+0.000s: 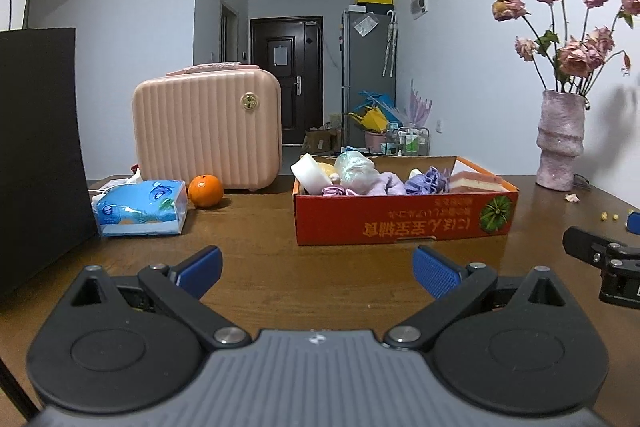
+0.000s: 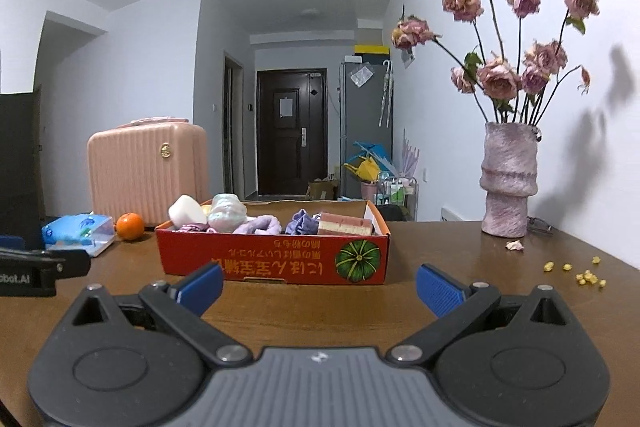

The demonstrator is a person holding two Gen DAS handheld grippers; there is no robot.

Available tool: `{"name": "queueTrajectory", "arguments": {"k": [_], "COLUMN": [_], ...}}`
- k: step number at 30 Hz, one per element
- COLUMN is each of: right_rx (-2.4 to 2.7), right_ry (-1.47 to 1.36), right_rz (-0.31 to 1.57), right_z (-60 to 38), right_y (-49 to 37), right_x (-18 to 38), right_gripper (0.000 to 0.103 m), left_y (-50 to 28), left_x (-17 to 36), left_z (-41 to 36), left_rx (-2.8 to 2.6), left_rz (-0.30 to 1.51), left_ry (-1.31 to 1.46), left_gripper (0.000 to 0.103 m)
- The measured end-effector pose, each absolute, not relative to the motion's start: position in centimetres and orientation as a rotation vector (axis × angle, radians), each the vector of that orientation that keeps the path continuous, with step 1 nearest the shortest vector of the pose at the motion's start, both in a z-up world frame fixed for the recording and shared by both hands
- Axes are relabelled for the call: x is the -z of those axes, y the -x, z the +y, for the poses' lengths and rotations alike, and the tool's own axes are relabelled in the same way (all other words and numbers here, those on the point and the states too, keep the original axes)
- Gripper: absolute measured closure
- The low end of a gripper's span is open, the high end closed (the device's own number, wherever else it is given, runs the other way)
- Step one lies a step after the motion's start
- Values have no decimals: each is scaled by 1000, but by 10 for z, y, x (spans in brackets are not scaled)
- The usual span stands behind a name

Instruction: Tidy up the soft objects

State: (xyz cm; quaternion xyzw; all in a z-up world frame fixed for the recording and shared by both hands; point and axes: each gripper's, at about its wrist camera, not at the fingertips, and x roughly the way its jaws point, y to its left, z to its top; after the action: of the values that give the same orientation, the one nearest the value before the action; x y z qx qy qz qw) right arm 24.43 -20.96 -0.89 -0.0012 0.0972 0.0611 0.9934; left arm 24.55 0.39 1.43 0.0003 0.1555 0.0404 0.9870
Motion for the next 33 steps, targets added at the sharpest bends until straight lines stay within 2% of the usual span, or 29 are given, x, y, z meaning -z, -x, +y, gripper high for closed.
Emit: {"name": "queueTrajectory", "arguments": {"k": [24, 33], "right_rx": [-122, -136], "right_ry": [31, 58], "right_rz": [320, 262], "right_z": [-210, -203], "right_y": [-132, -105], "right_x": [28, 15], "right_gripper": [0, 0], "left_y": [-132, -109], "left_x": [10, 8], "left_z": [-6, -5], "left_rx": [31, 32], "left_rz": [334, 336], "left_ry": [-37, -36], "left_gripper": [0, 0]}}
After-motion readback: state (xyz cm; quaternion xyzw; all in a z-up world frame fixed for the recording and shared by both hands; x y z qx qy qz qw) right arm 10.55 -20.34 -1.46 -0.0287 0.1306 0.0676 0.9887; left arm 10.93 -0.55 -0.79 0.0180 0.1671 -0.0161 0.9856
